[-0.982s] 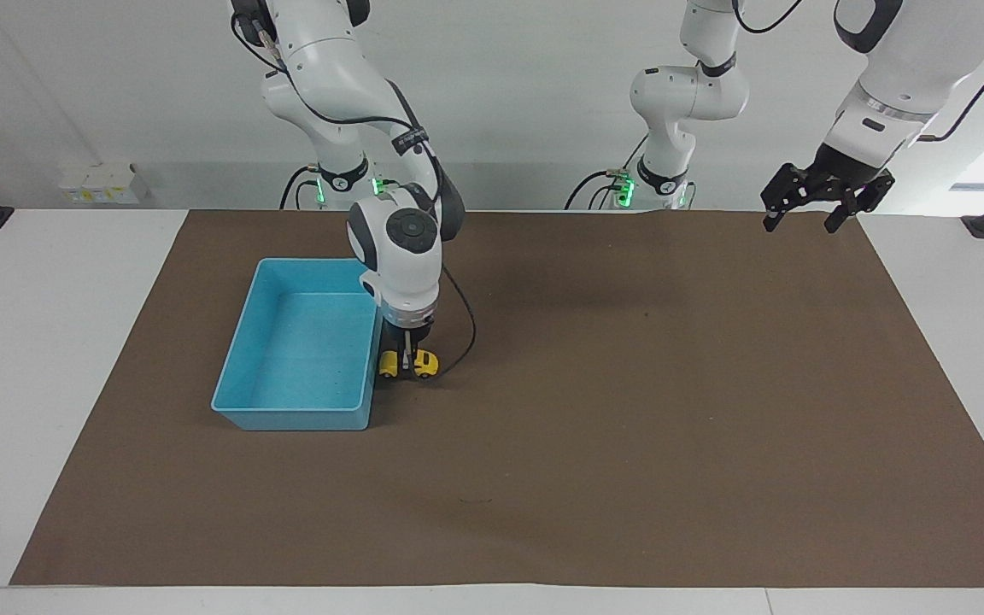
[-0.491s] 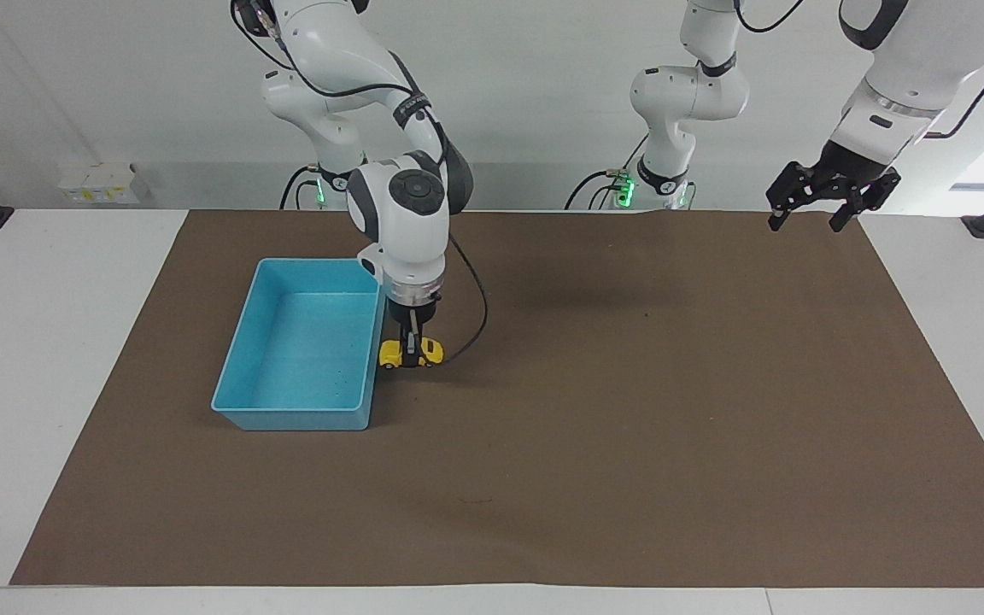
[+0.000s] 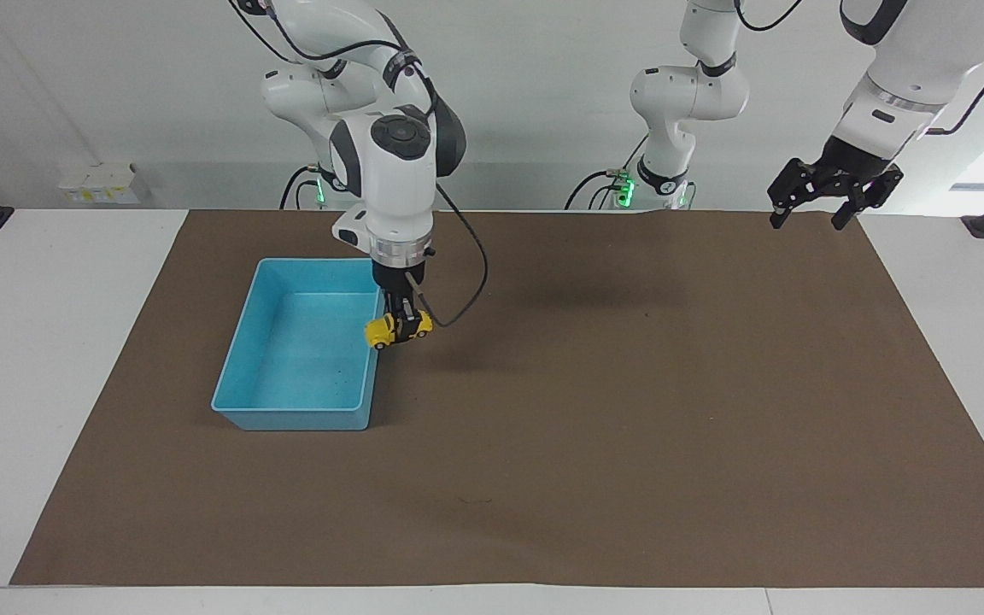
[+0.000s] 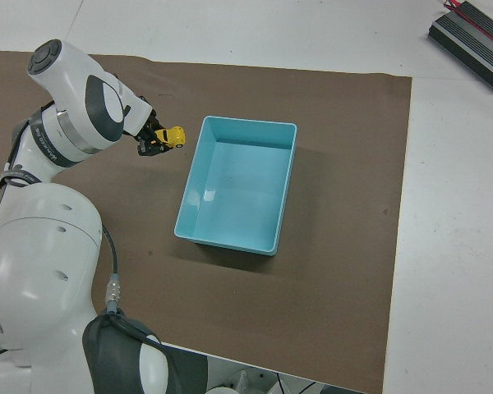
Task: Wind up and store yellow beetle car
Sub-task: 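Grasp the yellow car beside the bin with the right gripper, then lift the car into the blue bin with the right gripper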
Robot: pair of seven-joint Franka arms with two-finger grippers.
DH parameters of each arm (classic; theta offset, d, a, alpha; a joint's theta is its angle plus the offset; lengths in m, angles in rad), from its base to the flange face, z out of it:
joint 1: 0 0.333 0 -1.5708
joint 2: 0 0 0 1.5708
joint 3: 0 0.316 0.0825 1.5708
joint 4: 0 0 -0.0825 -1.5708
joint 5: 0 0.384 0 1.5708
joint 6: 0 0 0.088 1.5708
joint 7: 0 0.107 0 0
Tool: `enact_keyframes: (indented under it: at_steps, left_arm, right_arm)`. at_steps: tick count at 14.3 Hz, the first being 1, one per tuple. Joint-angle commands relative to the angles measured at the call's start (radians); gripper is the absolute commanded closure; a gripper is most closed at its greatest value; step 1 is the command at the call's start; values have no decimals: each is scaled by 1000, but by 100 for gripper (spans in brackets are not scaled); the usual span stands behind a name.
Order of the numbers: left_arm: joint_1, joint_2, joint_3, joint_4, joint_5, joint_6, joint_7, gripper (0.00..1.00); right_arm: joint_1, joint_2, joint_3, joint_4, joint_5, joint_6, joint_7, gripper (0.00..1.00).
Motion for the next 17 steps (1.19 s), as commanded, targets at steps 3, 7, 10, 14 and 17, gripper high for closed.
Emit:
enact_keyframes:
  at_steps: [3, 7, 10, 14, 17]
  left_arm:
    - [18, -6, -12, 0, 15, -2, 10, 0]
    - [18, -9, -12, -4, 15, -3, 15, 0]
    - [16, -11, -12, -7, 15, -3, 13, 0]
    - [16, -11, -12, -9, 15, -3, 12, 0]
    - [16, -11, -12, -9, 15, -3, 15, 0]
  right_arm:
    - [-108, -66, 13, -17, 129, -61, -443, 100]
    - [-231, -86, 12, -33, 183, -124, -857, 100]
    - [-282, -103, 10, -63, 183, -115, -1060, 100]
    - [-313, -157, 10, -169, 183, -11, -1281, 100]
    - [-328, -220, 10, -331, 183, 150, -1407, 100]
